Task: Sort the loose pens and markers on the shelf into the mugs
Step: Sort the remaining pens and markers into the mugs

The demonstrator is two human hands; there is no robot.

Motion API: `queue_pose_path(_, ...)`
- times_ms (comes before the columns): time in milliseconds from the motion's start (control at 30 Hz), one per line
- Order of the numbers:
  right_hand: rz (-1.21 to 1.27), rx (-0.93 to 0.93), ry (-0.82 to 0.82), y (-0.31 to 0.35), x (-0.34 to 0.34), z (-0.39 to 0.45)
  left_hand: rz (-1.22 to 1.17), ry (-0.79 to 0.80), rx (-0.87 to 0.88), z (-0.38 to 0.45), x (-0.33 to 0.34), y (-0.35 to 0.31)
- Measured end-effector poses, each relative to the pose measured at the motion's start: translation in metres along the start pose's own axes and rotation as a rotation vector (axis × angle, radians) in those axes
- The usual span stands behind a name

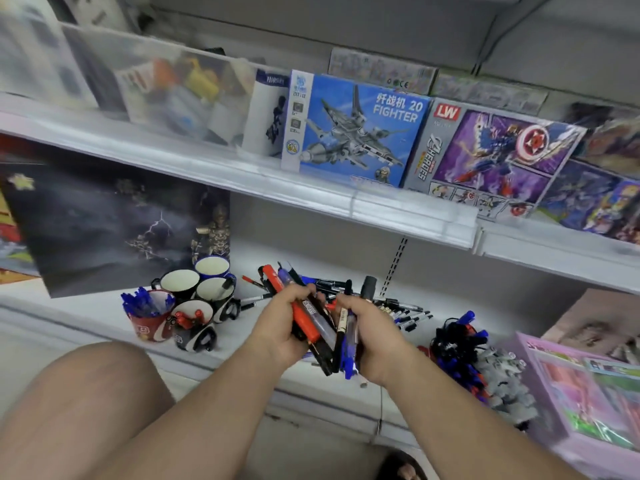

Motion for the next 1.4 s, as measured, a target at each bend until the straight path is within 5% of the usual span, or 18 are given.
queue_pose_path(133, -0.276, -0.203, -0.100, 0.040, -0.011, -0.012, 0.472, 0.019, -0.038, -0.020, 0.002, -0.012)
queue_pose_path(267, -0.454, -0.415, -0.057, 0.067, -0.002, -0.024, 0.642, 0.132, -0.056, -0.026, 0.014, -0.010)
queue_pose_path(567, -0.362, -0.560, -0.161, 0.063, -0.004, -0.024, 0.599, 0.243, 0.019, -0.029, 0.036, 0.001)
queue_pose_path(1200, -0.307, -0.833, -0.469, 0.080, -0.028, -0.041, 0.662, 0.266, -0.186, -0.024, 0.040, 0.026)
queue_pose_path(1400, -0.330, -0.608, -0.429, 0.069, -0.031, -0.019, 0.626, 0.208, -0.171, -0.014, 0.037, 0.029)
Point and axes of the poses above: each hand's wrist, its own z-axis towards the middle knuckle, its own x-axis out of the palm, y = z × x, the point moved 9 cm from there along z, towards the middle knuckle, and after that the axes turned 1 degree about z, right-handed, at the moved point
